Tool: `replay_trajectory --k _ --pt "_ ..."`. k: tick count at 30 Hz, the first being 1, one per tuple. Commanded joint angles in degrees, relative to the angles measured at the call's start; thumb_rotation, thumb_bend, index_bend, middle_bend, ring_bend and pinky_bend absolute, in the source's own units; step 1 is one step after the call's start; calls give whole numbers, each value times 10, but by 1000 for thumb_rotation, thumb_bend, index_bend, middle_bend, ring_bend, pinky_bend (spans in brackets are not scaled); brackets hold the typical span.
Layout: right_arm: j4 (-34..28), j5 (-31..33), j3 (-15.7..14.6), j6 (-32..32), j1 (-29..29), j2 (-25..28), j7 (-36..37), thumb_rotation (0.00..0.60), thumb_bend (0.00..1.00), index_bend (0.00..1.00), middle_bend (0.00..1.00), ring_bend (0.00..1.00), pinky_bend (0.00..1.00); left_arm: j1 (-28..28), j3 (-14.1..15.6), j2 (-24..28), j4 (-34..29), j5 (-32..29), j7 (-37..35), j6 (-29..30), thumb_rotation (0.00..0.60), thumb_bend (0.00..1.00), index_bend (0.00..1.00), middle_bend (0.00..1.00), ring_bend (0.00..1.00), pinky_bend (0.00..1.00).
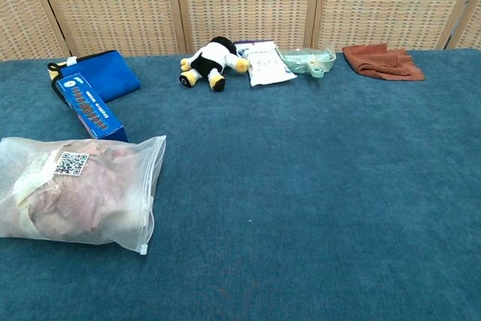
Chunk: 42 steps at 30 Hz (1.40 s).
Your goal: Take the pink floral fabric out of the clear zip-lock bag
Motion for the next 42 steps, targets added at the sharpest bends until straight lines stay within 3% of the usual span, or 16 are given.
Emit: replay_trajectory --k 1,10,16,27,36,42 --pt "-2 2 -1 -3 1 1 5 600 0 0 0 0 0 -1 1 1 0 2 -3 -2 600 73 0 0 0 0" --pt "-3 7 0 -7 1 5 10 600 0 0 0 0 0 -11 2 1 11 8 -25 -17 600 74 0 0 0 0" --pt "-6 7 1 -10 3 4 8 600 0 0 0 0 0 -50 5 -18 34 26 -55 -73 600 75 0 0 0 0" --pt "-4 20 7 -11 3 11 20 600 0 0 0 0 0 -159 -29 -129 108 -35 -56 -253 600 75 0 0 0 0" --pt "-4 34 10 -24 8 12 21 600 0 0 0 0 0 -201 -48 -185 120 -112 -7 -338 600 75 0 0 0 0" --pt "-3 32 8 -25 8 11 17 600 0 0 0 0 0 -218 -51 -218 132 -137 13 -360 600 76 0 0 0 0"
